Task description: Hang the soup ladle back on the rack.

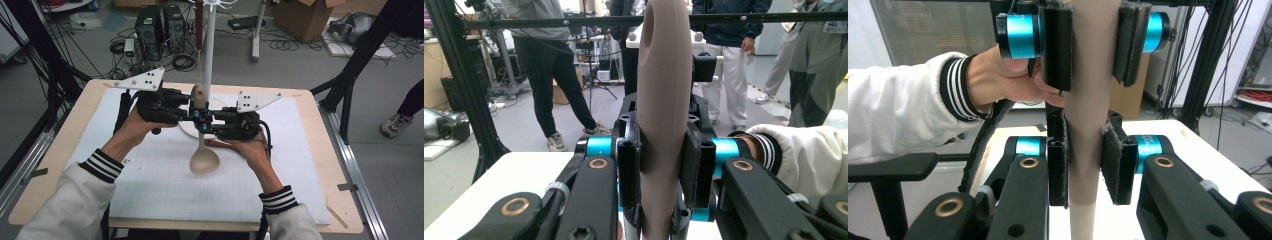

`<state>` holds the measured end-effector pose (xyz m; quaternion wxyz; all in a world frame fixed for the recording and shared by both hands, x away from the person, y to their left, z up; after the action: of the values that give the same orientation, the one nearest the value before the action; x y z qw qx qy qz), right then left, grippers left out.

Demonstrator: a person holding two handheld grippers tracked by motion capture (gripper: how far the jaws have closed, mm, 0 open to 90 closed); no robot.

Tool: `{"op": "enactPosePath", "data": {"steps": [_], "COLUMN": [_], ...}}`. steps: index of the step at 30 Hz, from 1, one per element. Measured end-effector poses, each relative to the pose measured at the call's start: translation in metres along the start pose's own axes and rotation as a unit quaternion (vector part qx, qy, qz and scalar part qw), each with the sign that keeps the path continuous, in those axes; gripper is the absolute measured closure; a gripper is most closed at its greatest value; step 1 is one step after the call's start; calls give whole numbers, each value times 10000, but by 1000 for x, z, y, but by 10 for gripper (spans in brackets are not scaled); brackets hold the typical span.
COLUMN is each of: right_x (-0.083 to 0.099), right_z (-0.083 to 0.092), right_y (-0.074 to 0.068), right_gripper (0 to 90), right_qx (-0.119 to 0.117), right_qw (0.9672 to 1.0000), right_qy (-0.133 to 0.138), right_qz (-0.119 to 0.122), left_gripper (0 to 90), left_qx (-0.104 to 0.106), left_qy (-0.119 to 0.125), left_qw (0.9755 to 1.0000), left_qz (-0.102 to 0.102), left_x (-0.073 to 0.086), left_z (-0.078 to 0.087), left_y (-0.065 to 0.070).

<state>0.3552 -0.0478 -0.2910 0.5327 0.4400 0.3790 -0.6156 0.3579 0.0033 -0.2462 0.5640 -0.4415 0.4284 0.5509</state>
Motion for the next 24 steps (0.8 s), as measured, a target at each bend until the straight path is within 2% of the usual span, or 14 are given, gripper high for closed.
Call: {"op": "enactPosePath", "data": {"steps": [3, 7, 10, 12, 14, 18, 22, 24], "right_x": [1, 1, 1, 1, 1, 2, 3, 3], "right_z": [1, 2, 3, 4, 5, 9, 11, 13], "right_y": [0, 2, 2, 3, 4, 6, 8, 10], "right_gripper": [764, 765, 764, 765, 765, 765, 765, 765], "right_qx": [39, 66, 98, 118, 166, 214, 275, 333], "right_qw": [10000, 10000, 9999, 9999, 9998, 9996, 9995, 9992], "right_qy": [-39, -30, -36, -20, -21, -26, -22, -4], "right_qz": [-48, -60, -106, -92, -120, -173, -179, -215], "left_gripper": [715, 613, 494, 386, 346, 172, 55, 49], "left_qx": [-83, -100, -222, -438, -531, -721, -886, -922], "left_qy": [-5, -9, 3, 30, -17, -103, -120, -138], "left_qw": [10000, 9999, 9997, 9990, 9986, 9973, 9957, 9954], "left_qz": [-18, -19, -43, -20, -7, 134, 222, 223], "left_x": [0, 1, 1, 1, 2, 6, 10, 12], "left_z": [0, 1, 2, 3, 4, 5, 9, 12], "left_y": [-1, -2, -5, -8, -10, -14, -18, -18]}}
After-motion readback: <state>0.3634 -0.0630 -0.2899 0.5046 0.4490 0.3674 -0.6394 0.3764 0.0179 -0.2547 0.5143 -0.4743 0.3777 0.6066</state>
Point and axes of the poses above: each handheld gripper's, and its own axes: z roughly backward along the jaws, x roughly out of its underside, y roughly to its right, the point moved 10 cm from there along -z, roughly forward along the jaws, and after that the axes turned 11 degrees about -y, right-handed, at the moved point
